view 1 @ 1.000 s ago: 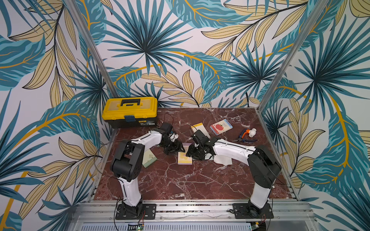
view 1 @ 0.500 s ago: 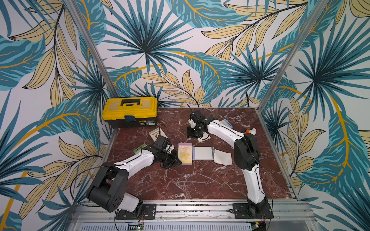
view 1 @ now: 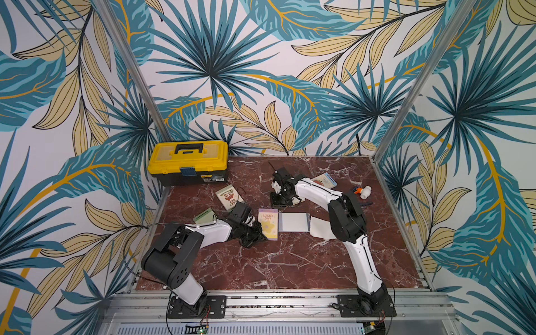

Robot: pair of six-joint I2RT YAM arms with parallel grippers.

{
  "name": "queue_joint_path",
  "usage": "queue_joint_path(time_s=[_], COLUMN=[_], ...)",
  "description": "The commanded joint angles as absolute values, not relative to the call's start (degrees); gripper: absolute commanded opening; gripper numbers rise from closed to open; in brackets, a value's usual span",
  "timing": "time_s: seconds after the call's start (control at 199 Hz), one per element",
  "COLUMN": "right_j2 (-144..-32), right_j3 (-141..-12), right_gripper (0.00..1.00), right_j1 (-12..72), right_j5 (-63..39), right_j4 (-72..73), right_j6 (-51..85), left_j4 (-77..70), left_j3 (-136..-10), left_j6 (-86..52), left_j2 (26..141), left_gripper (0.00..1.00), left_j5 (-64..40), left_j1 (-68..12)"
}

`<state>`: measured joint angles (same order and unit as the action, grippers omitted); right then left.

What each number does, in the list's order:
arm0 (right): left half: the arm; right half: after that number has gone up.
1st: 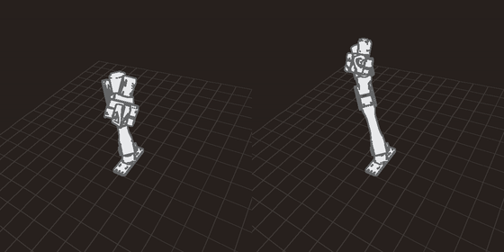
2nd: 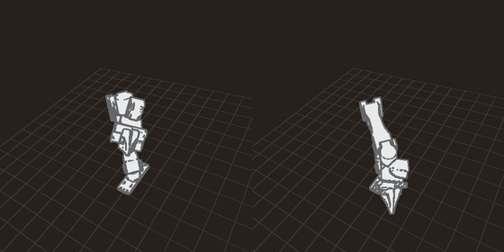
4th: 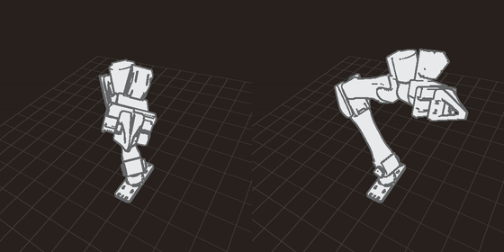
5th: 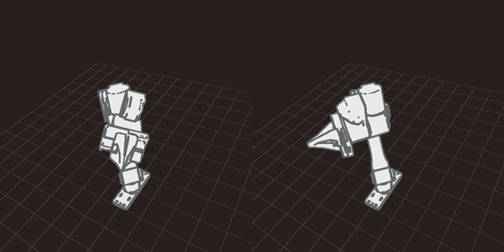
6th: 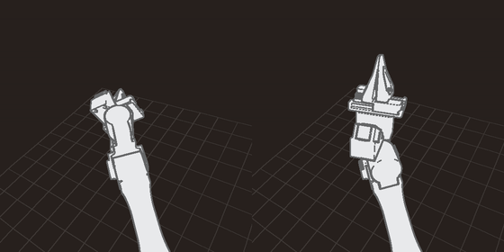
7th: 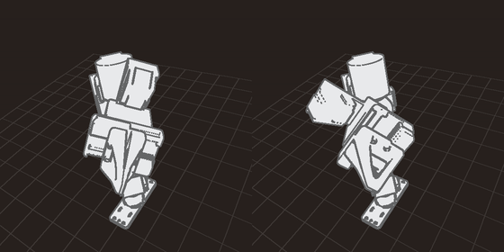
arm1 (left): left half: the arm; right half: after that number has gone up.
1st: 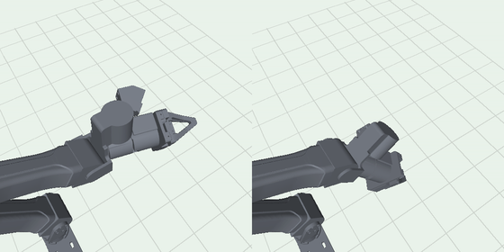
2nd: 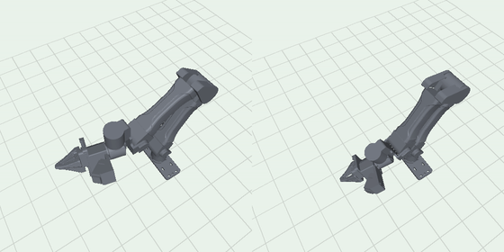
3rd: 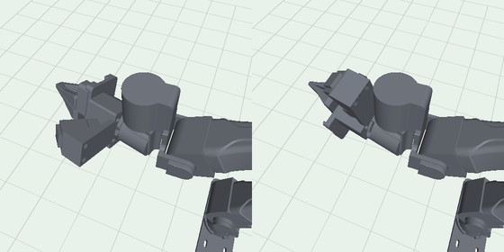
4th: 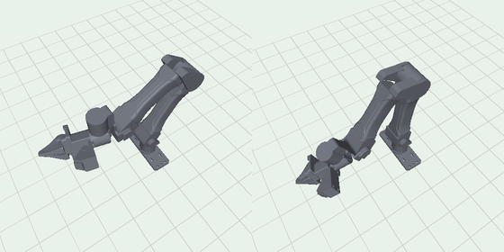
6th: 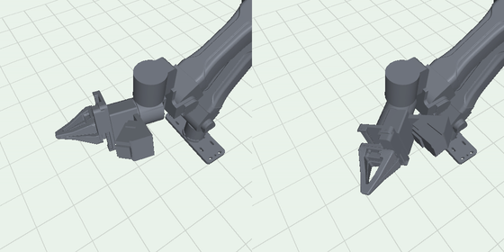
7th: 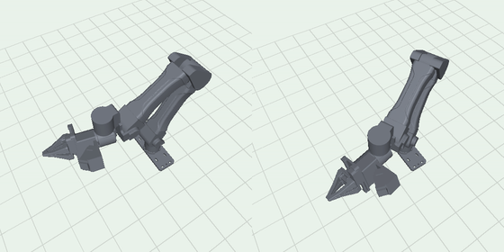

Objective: Tear off pages from different memo pads
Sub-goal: Adjust the memo pad at the center of the board.

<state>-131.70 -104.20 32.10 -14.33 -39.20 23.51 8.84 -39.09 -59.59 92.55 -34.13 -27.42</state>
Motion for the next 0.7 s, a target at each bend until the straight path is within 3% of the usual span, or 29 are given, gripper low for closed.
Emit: queue_joint_path(time_s=[0.0,0.226,0.422,0.582,0.698], right_j2=[-127.60,-117.62,-113.90,-107.81,-103.94], right_j3=[-96.97,-82.17,-77.18,-74.73,-76.61], right_gripper=[0.00,0.00,0.00,0.00,0.26], right_j1=[32.34,35.26,40.32,40.59,40.73], right_j5=[-14.76,-16.14,-14.63,-7.19,-4.31], right_j4=[-40.34,-33.75,-34.79,-39.46,-44.06], right_j6=[23.28,26.96,32.48,36.37,37.84], left_j4=[10.69,18.24,23.27,27.13,29.28], left_j3=[-38.32,-39.27,-40.98,-41.92,-41.75], left_j6=[-58.44,-53.37,-47.04,-42.54,-41.06], left_j2=[91.93,88.13,86.78,86.72,84.57], left_gripper=[0.00,0.00,0.04,0.07,0.15], left_j5=[-31.07,-25.26,-23.66,-22.33,-22.85], left_j1=[-27.55,-26.21,-21.25,-18.70,-17.64])
